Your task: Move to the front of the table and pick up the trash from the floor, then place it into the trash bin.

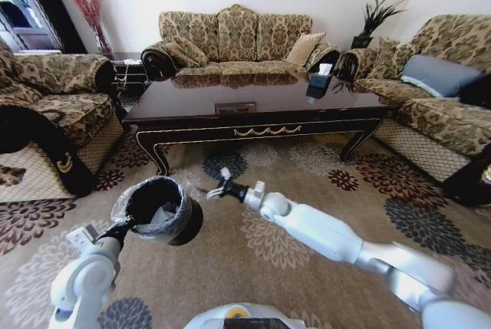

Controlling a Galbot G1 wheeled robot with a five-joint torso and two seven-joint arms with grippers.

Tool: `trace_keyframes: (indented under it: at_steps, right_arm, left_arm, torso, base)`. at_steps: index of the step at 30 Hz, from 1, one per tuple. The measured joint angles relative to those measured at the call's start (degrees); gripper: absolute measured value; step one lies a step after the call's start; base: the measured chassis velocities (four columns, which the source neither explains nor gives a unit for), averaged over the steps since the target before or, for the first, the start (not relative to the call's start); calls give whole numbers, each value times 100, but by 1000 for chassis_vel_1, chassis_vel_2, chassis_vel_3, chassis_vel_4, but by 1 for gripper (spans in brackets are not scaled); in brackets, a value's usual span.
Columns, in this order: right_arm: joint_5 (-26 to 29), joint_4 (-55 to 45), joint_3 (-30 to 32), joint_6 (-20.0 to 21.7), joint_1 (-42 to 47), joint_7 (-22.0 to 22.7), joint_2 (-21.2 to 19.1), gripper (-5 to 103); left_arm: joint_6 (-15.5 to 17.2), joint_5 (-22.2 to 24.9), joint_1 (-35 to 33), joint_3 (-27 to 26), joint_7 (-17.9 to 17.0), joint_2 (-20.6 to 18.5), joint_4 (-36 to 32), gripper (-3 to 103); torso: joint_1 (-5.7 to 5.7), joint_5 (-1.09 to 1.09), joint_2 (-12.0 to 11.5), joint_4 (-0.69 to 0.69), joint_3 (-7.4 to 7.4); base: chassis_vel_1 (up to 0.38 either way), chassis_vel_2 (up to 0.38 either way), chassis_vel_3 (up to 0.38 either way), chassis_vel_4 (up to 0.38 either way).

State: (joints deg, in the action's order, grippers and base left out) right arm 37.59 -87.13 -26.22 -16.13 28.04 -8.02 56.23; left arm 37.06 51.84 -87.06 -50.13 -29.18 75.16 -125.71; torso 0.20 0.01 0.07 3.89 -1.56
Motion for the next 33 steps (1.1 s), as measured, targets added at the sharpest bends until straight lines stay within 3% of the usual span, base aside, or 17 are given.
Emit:
trace_keyframes:
  at_steps: [5,14,31,33]
  right_arm:
    - [-151,6,654,114,603,516,-45,100]
    - [-323,60,1454,129,1361,774,-41,100]
    - [-416,22,1815,130,1828,926,-107,100]
    - [-420,13,1825,130,1835,928,-119,100]
  left_arm:
    - [-72,78,155,82,-44,-43,460,3]
    - [-215,25,488,230,9,-42,1159,3]
    - [-641,-347,785,516,292,217,1769,0]
    - [-615,-279,702,507,303,220,1645,10]
  torso:
    - [0,-1,0,2,0]
    - [0,0,0,2,0]
    - [0,0,0,1,0]
    - [0,0,0,1,0]
  base:
    - [0,0,0,0]
    - [0,0,0,0]
    - [0,0,0,0]
    - [0,0,0,0]
